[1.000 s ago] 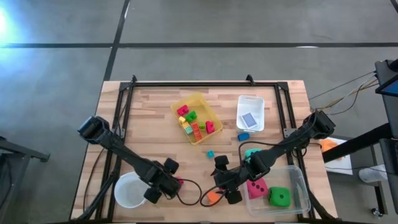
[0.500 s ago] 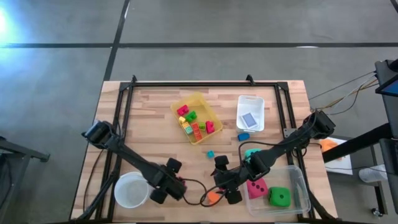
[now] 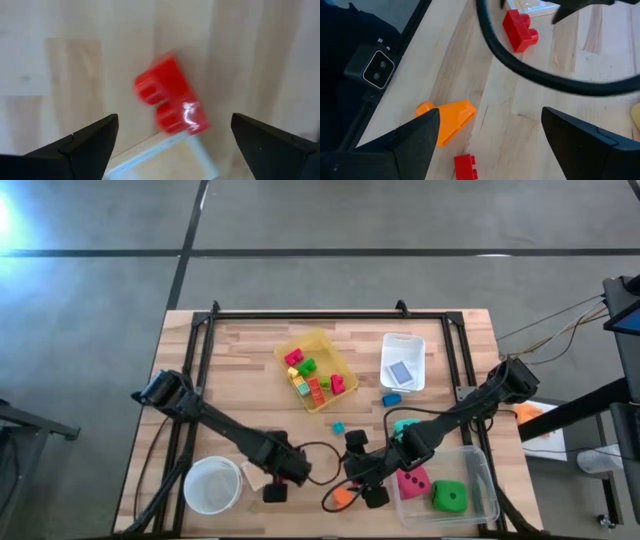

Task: Pick & Place Toys
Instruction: Put the red game piece into the yellow bin

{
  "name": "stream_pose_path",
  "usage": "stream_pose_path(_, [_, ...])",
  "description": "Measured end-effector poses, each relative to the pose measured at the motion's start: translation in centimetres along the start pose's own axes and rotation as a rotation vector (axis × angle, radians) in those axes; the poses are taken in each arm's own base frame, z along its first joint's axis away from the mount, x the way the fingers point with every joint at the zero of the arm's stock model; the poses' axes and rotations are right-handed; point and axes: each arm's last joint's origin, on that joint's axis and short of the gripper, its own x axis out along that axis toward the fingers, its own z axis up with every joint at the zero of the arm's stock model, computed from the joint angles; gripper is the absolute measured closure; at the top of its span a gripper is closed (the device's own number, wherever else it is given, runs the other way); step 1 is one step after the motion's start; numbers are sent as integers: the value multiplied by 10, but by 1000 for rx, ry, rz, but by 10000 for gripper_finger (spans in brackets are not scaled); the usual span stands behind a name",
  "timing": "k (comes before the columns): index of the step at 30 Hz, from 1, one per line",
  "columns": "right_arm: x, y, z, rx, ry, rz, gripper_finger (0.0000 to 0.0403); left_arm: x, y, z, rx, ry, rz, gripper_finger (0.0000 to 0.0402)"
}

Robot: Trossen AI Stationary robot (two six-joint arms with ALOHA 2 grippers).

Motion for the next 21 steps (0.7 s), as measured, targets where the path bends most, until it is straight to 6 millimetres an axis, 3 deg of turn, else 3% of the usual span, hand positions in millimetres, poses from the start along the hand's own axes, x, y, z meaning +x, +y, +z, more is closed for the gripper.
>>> stream_pose_path(6, [0, 0, 0, 0, 0, 0, 60, 1, -6, 10, -91, -97, -64, 9])
stream_pose_path(11, [0, 0, 0, 0, 1, 0, 60, 5, 1, 6, -190, -116, 96, 9])
stream_pose_path(21, [0, 0, 0, 0, 1, 1, 60, 17, 5, 1, -229, -121, 102, 9])
